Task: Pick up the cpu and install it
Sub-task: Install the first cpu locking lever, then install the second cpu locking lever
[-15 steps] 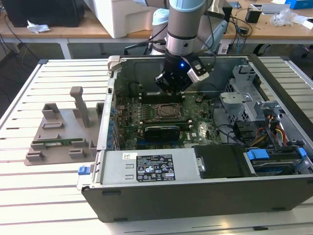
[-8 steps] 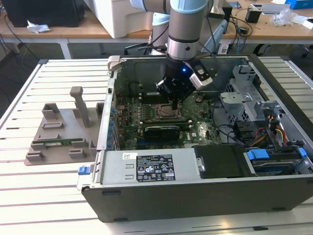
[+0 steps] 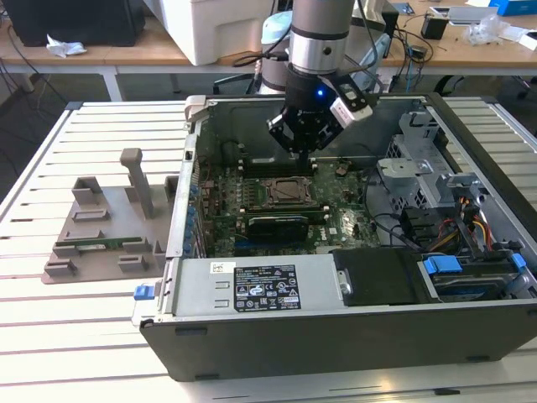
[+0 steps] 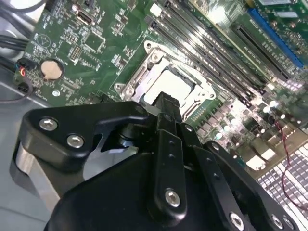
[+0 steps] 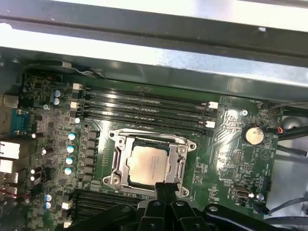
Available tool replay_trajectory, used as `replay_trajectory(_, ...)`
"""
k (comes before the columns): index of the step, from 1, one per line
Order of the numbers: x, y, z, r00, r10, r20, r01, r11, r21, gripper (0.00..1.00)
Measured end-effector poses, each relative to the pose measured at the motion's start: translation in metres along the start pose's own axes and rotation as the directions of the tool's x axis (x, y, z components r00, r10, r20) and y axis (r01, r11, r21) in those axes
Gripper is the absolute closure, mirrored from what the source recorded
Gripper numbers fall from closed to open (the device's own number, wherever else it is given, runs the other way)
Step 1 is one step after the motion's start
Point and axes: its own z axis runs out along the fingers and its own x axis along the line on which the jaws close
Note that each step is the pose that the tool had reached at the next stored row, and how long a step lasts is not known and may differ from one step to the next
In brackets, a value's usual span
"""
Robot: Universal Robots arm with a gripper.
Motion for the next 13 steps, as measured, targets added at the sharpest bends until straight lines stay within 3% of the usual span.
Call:
replay_trajectory(11,0.0001,-0.0003,-0.0007,1.0,0.0,-0.0002,0.0,1.0,0.0002,0.89)
replay_trajectory(12,0.0007,-0.0046,-0.0004,1.0,0.0,0.0002,0.0,1.0,-0.0025,0.89)
replay_trajectory(13,0.0024,-0.0163,0.0004,1.0,0.0,0.0012,0.0,1.0,-0.0096,0.89)
